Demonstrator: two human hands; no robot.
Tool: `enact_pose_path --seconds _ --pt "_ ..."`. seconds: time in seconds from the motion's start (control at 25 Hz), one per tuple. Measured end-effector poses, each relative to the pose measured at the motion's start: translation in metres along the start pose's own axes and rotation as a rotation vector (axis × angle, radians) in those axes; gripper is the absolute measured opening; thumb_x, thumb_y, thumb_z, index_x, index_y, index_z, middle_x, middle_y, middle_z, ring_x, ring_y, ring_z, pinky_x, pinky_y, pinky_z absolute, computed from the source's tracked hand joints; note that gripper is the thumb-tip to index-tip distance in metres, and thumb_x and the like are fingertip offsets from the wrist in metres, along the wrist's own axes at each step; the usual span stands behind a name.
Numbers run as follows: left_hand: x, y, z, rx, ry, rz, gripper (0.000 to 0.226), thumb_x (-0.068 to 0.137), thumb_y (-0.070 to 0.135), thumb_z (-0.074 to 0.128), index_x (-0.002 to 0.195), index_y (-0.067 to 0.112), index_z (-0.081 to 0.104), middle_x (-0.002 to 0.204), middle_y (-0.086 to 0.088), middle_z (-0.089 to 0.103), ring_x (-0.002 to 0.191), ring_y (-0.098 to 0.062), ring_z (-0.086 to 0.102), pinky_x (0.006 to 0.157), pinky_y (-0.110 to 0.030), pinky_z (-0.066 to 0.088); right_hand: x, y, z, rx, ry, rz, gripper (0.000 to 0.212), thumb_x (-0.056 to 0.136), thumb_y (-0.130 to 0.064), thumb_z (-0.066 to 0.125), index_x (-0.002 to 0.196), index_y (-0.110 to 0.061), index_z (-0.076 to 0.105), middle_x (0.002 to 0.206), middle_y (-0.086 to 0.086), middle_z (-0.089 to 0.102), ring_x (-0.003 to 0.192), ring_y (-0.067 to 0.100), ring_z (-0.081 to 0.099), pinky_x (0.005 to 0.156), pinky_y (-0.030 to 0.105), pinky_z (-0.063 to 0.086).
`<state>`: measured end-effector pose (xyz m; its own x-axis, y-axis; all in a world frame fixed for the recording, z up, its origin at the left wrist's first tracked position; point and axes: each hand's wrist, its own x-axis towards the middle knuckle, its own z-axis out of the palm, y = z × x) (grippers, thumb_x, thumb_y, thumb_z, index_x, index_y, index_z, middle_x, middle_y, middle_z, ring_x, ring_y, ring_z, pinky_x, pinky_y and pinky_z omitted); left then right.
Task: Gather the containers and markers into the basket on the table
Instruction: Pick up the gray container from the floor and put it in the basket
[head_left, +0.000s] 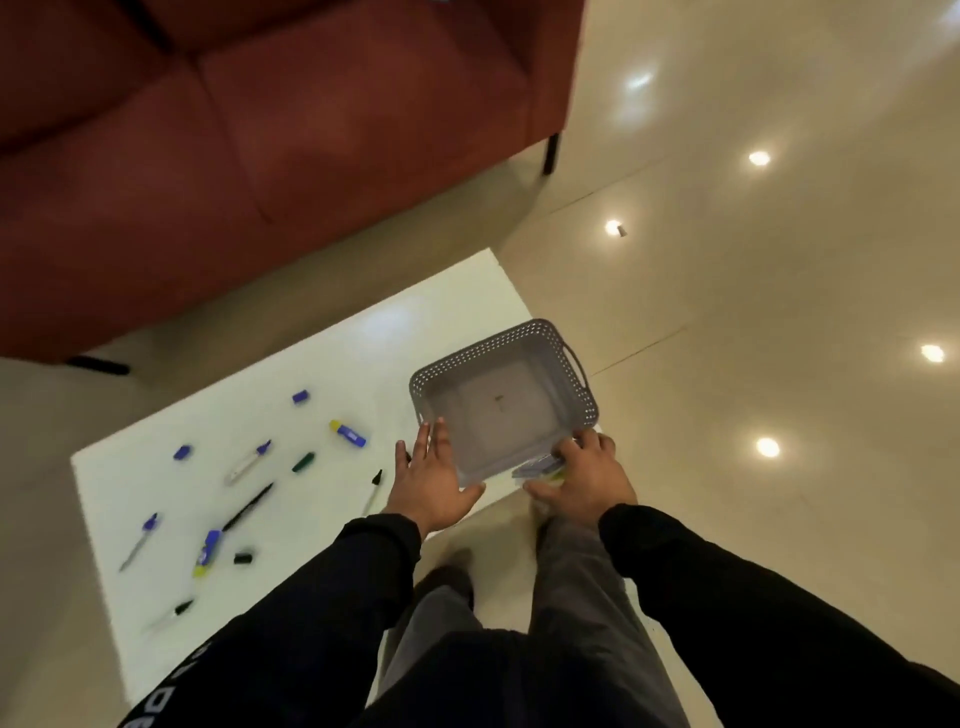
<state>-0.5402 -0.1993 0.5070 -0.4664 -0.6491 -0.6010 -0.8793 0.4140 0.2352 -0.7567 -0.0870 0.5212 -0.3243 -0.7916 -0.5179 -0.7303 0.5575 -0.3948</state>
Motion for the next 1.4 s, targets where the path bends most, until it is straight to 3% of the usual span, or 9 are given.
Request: enact_pose_path --seconds 0.32,0.44,0.6,0.8,0.92,1.12,1.28,1.4 --pt "0.091 -0.009 0.038 -0.133 -0.012 -0.278 0.116 0.083 0.061 0.058 0.155 0.008 -0.016 0.166 -0.01 -0.013 0.152 -0.027 -0.013 0.121 -0.054 -0.001 0.159 0.02 0.0 -0.096 -0.042 -0.143 0.074 0.078 -0.076 0.052 0.122 -0.017 0.052 0.13 0.012 0.041 0.124 0.034 0.036 0.103 0.047 0.043" --pt "0.12 -0.021 0.064 -0.052 -0.059 -0.321 0.133 0.075 0.065 0.068 0.152 0.005 -0.022 0.165 -0.014 -0.016 0.152 -0.03 -0.014 0.119 -0.057 0.001 0.221 0.021 0.017 -0.18 0.031 -0.166 0.072 0.08 -0.078 0.051 0.121 -0.019 0.057 0.128 0.017 0.045 0.124 0.039 0.037 0.105 0.05 0.04" --pt "0.142 -0.028 0.106 0.065 -0.08 -0.325 0.15 0.061 0.068 0.079 0.151 0.002 -0.022 0.164 -0.016 -0.02 0.151 -0.03 -0.02 0.12 -0.057 -0.002 0.285 0.023 0.049 -0.178 0.179 -0.207 0.065 0.074 -0.07 0.067 0.123 -0.027 0.062 0.139 0.019 0.043 0.132 0.044 0.031 0.107 0.053 0.039" --pt "0.146 -0.034 0.126 0.041 -0.061 -0.325 0.159 0.054 0.065 0.086 0.151 0.004 -0.025 0.16 -0.015 -0.031 0.147 -0.028 -0.029 0.122 -0.045 -0.01 0.285 0.045 0.095 -0.184 0.229 -0.181 0.064 0.078 -0.068 0.065 0.13 -0.031 0.057 0.153 0.018 0.03 0.14 0.046 0.02 0.111 0.057 0.034" --pt "0.147 -0.036 0.124 0.015 -0.069 -0.31 0.158 0.056 0.064 0.086 0.15 0.005 -0.027 0.158 -0.013 -0.034 0.147 -0.028 -0.03 0.121 -0.04 -0.013 0.278 0.052 0.11 -0.204 0.191 -0.155 0.069 0.082 -0.068 0.059 0.142 -0.039 0.041 0.16 0.012 0.018 0.143 0.045 0.014 0.111 0.061 0.03" --pt "0.145 -0.033 0.124 0.015 -0.06 -0.304 0.155 0.06 0.062 0.084 0.149 0.004 -0.029 0.158 -0.014 -0.034 0.147 -0.027 -0.03 0.123 -0.042 -0.01 0.276 0.053 0.119 -0.32 0.045 -0.118 0.085 0.085 -0.071 0.051 0.155 -0.042 0.011 0.166 0.008 -0.009 0.15 0.041 -0.006 0.118 0.06 0.009" --pt "0.133 -0.031 0.115 0.012 -0.013 -0.272 0.152 0.06 0.063 0.084 0.151 0.004 -0.023 0.162 -0.015 -0.026 0.149 -0.028 -0.024 0.123 -0.046 -0.008 0.268 0.041 0.098 -0.331 -0.01 -0.113 0.087 0.086 -0.072 0.046 0.156 -0.038 0.006 0.166 0.008 -0.009 0.151 0.041 -0.007 0.12 0.058 0.009" --pt "0.111 -0.026 0.093 -0.069 0.054 -0.274 0.137 0.072 0.072 0.068 0.152 0.009 -0.023 0.164 -0.01 -0.021 0.151 -0.025 -0.02 0.123 -0.044 -0.007 0.247 0.018 0.073 -0.357 -0.025 -0.141 0.086 0.088 -0.072 0.038 0.158 -0.035 0.004 0.167 0.01 -0.008 0.152 0.037 -0.005 0.122 0.055 0.008"
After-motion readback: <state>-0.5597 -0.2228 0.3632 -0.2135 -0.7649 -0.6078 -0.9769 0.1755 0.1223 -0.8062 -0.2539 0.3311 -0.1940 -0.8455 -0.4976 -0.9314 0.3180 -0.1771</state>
